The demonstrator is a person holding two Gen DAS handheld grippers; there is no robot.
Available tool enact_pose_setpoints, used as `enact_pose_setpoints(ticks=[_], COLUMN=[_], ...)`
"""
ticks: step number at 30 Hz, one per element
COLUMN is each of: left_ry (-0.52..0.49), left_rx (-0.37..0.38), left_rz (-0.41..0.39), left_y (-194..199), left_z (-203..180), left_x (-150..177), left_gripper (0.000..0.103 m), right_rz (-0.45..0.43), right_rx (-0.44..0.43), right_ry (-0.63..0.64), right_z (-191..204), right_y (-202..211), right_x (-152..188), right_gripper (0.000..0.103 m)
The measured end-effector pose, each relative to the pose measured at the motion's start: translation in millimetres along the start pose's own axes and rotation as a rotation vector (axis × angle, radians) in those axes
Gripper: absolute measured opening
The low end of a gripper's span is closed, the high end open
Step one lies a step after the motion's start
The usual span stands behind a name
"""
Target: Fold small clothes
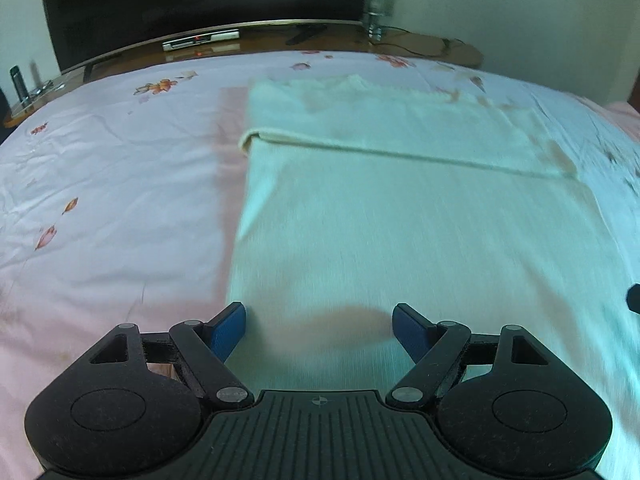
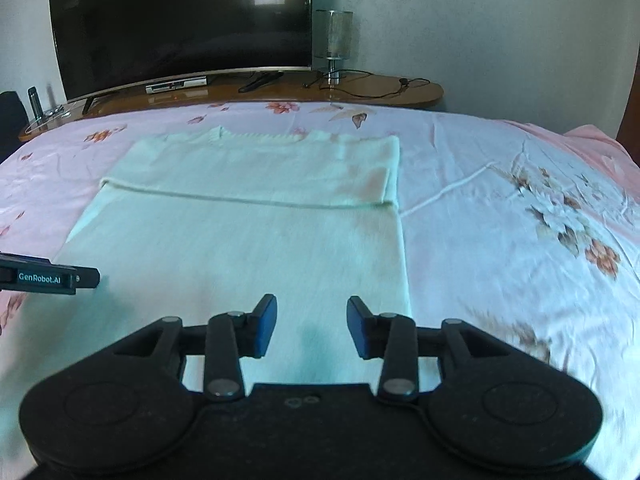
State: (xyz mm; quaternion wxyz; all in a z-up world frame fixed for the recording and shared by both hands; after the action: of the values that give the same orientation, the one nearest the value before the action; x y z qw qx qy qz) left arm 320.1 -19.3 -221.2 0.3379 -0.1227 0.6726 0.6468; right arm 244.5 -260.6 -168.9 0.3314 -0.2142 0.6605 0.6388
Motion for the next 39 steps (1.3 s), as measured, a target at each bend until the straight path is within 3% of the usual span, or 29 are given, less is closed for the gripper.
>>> enact_pose_setpoints(ticks=[8,17,31,39], left_ry=[-0.076,-0.058,-0.056,0.005], left_rx=[0.023,0.055,0.047,0.055], left_rz=[-0.001,0.02,0.027,0.065], left_y=[29.0,63.9,63.5,88.4], left_z=[-4.5,1.9,5.9,26.2], left_x=[38.5,81.8,88.2,116.6], left_gripper=[0.08,0.08,0.08,0.08], right_rz=[0.12,0.125,0.102,0.163], right_rx=[0.011,0.007,-0.02,-0.004], right_ry=[0.008,0.015,0.019,0.035], right_z=[7.7,8.2,10.9,3.5], right_y=[-3.0,25.0,39.3,51.6], right_x=[45.8,79.4,68.2,95.3], right_gripper=[0.04,0.042,0.043,0.043])
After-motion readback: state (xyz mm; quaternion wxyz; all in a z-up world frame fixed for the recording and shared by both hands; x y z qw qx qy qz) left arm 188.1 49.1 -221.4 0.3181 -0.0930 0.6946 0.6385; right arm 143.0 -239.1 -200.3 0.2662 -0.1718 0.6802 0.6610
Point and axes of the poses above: each gripper's, at about its wrist camera, not at the fingertips, and y roughly against the way its jaws point, z to its left, x to its underside, the point moved 6 cm from there along -y, roughly the way its jaws point, and after that the axes turned 6 degrees about -y, right-handed, at the moved point
